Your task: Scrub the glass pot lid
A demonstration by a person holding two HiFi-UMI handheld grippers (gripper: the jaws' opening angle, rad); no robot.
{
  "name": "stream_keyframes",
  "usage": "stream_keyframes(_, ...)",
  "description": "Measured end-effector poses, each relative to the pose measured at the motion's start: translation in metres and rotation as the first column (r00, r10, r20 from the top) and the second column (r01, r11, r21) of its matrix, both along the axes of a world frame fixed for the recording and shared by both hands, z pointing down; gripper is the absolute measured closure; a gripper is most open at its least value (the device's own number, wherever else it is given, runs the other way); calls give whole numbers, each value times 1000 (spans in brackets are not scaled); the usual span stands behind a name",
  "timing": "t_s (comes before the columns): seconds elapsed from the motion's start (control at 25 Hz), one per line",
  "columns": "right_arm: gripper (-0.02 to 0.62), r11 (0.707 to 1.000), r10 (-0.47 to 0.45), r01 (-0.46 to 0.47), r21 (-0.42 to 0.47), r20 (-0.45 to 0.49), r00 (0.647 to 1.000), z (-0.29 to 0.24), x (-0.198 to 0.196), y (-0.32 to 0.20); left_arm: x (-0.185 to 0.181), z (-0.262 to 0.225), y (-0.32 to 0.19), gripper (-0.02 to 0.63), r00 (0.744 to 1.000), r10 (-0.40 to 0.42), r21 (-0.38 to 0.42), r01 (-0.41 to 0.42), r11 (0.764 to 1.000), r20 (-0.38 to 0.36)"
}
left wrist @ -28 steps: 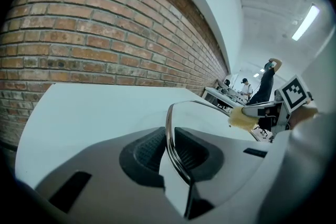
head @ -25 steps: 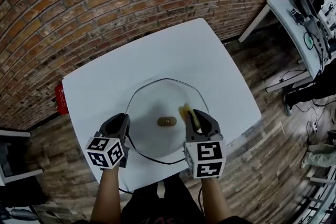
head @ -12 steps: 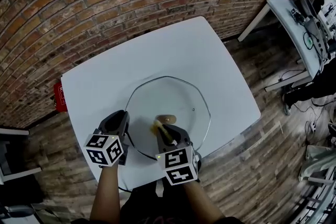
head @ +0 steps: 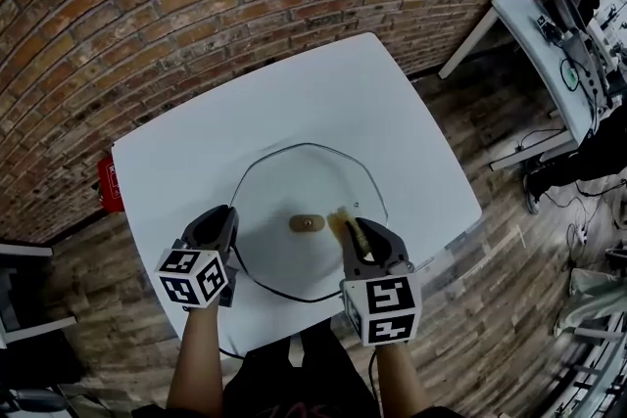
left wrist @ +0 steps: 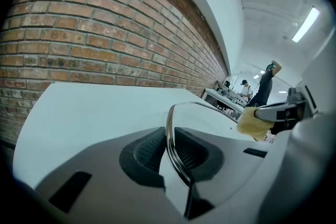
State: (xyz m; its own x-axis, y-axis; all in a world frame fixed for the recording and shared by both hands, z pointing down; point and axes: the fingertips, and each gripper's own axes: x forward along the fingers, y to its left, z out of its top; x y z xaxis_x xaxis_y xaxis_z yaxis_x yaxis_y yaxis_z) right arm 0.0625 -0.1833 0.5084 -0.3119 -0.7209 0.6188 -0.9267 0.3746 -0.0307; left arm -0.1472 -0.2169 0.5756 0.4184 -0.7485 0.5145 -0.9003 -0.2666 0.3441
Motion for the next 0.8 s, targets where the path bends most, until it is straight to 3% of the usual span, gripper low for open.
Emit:
stream_keyframes(0.16,537,971,-236,238,-8,101,966,-5,-101,39,1,0,1,548,1000,1,-1,-1,1000,5)
stream_keyframes(0.32,537,944,-300,315,-96,146,943,23,-139,72,0,0,0,548,1000,6,1,-6,1000,5)
stream_keyframes(0.56,537,957,-252,247,-152,-9,968,49,-85,68,-2,1,-1,548,1000,3,8,-3,1000,2)
stream_keyframes(0.8,537,988,-56,38,-147,-119,991,58,4,49,-2,1,0,548,1000,8,8,-8,1000,7)
